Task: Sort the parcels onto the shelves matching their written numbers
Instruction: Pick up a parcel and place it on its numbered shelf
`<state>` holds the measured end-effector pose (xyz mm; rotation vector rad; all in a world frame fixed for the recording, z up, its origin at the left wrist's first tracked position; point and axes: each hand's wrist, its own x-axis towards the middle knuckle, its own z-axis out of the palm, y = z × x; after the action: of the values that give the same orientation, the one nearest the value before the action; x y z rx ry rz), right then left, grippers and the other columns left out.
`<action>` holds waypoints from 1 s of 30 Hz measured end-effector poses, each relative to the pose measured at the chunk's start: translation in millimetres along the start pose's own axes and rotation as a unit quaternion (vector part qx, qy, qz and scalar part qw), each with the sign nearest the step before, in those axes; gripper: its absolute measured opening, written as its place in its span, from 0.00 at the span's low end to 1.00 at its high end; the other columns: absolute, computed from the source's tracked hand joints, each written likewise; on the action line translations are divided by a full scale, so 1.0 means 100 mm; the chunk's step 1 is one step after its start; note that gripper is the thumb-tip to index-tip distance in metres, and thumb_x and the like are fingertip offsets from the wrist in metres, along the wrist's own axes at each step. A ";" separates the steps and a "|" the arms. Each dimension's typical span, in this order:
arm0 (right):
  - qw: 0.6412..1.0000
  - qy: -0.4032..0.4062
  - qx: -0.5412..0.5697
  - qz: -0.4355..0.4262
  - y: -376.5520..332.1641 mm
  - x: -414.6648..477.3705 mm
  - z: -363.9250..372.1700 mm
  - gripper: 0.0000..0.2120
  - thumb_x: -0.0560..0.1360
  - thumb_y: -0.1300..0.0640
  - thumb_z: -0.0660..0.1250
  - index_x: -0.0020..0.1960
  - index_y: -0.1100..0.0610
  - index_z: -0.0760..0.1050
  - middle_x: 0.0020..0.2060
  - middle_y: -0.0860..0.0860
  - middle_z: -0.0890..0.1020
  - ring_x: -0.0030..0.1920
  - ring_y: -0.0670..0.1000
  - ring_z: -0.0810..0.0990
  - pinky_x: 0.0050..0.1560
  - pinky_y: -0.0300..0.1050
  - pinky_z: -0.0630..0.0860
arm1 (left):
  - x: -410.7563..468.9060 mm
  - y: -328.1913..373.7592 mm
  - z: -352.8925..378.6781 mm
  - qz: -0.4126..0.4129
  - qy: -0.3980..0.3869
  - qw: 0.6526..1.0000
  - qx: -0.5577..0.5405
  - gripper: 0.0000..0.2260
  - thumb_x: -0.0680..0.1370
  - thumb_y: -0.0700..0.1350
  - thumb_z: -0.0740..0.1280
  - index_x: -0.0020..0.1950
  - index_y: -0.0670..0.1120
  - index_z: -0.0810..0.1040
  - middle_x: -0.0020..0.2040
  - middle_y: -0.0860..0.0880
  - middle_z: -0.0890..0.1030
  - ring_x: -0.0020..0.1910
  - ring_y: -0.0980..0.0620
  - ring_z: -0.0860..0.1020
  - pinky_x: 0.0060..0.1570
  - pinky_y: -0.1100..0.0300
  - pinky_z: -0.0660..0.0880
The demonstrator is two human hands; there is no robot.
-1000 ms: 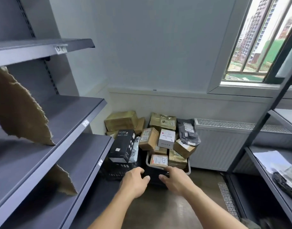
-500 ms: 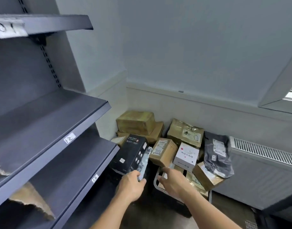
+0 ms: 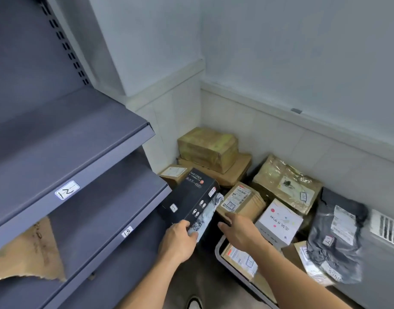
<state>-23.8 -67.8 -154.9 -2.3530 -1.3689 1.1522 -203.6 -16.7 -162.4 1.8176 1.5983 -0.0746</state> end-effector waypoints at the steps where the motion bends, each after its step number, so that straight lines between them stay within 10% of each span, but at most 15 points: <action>1: 1.000 -0.002 0.001 0.001 0.00 0.07 -0.02 0.24 0.84 0.49 0.59 0.77 0.57 0.63 0.70 0.55 0.75 0.68 0.55 0.74 0.64 0.44 0.71 | 0.08 -0.02 0.03 -0.008 -0.006 1.000 -0.006 0.20 0.80 0.55 0.63 0.71 0.51 0.72 0.67 0.51 0.76 0.64 0.49 0.75 0.58 0.56 0.75; 20: 1.000 0.022 -0.009 -0.020 -0.03 2.03 0.00 0.26 0.80 0.46 0.62 0.75 0.52 0.64 0.63 0.58 0.78 0.61 0.60 0.77 0.61 0.53 0.75 | 1.31 -0.42 0.56 -0.219 0.075 0.954 -0.189 0.29 0.82 0.50 0.64 0.79 0.42 0.59 0.74 0.41 0.69 0.70 0.42 0.72 0.65 0.52 0.70; 30: 0.994 0.000 0.104 -0.016 0.14 2.28 0.16 0.22 0.83 0.50 0.61 0.74 0.57 0.66 0.54 0.50 0.75 0.50 0.50 0.71 0.51 0.43 0.66 | 1.43 -0.51 0.89 -0.298 0.141 0.896 -0.296 0.18 0.77 0.47 0.70 0.65 0.45 0.75 0.60 0.44 0.79 0.54 0.43 0.81 0.58 0.47 0.78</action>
<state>36.4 103.8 -293.7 -2.1780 -1.2162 1.2209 -180.1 56.5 -320.5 0.8626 2.0512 0.3772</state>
